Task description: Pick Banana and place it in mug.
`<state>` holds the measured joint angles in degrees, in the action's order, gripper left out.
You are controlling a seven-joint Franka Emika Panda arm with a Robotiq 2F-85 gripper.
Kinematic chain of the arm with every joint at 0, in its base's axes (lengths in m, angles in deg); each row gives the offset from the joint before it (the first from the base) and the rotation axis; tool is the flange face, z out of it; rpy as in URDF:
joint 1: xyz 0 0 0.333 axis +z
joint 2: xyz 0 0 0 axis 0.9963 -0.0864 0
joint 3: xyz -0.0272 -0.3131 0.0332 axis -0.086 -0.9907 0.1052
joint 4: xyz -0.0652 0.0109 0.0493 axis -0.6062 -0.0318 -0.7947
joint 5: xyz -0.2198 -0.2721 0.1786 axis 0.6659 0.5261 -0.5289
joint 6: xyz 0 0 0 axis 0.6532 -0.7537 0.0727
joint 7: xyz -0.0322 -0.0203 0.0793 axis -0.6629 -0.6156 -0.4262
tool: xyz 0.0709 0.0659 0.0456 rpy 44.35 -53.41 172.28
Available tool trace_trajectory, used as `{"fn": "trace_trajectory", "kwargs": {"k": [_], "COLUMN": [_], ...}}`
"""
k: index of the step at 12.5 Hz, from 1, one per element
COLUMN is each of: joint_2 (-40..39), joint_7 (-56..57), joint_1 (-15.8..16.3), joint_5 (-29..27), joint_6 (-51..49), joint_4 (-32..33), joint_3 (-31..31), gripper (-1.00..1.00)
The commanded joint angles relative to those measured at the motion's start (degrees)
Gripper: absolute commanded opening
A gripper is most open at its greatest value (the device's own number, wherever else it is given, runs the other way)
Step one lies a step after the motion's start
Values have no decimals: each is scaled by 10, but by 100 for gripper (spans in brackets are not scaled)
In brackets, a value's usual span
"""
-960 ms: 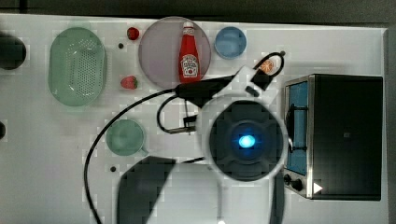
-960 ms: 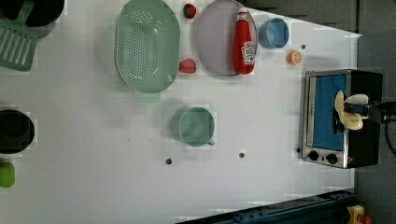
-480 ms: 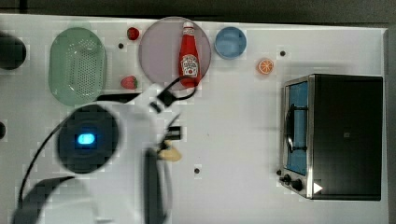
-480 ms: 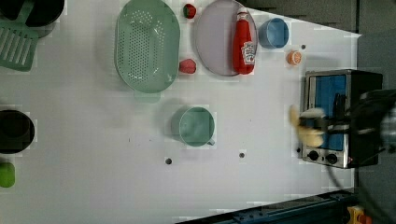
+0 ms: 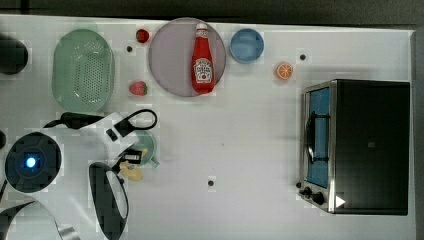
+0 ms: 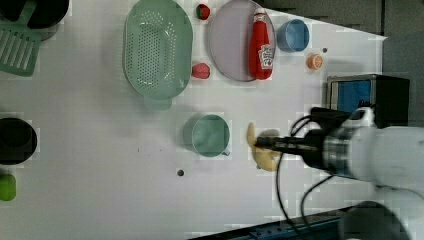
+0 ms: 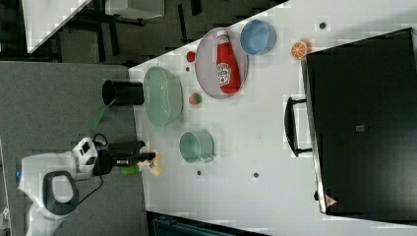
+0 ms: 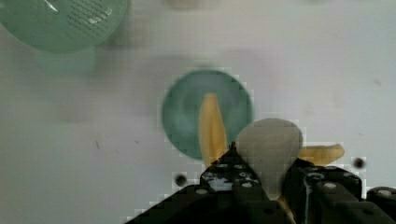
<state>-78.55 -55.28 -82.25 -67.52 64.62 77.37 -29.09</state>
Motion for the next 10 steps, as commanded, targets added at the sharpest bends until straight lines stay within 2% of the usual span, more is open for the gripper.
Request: {"fn": "trace_trajectory", "kwargs": {"k": [1,4,10], "joint_2": [-34,-108,-131], "joint_7": [-106,-106,-107], "joint_1": [-10,-11,-12], "joint_5": [-4,-4,-2], "joint_6": [60,114,207], "joint_4": [24,33,64], "joint_3": [13,10,3], "gripper": [-57,-51,83]}}
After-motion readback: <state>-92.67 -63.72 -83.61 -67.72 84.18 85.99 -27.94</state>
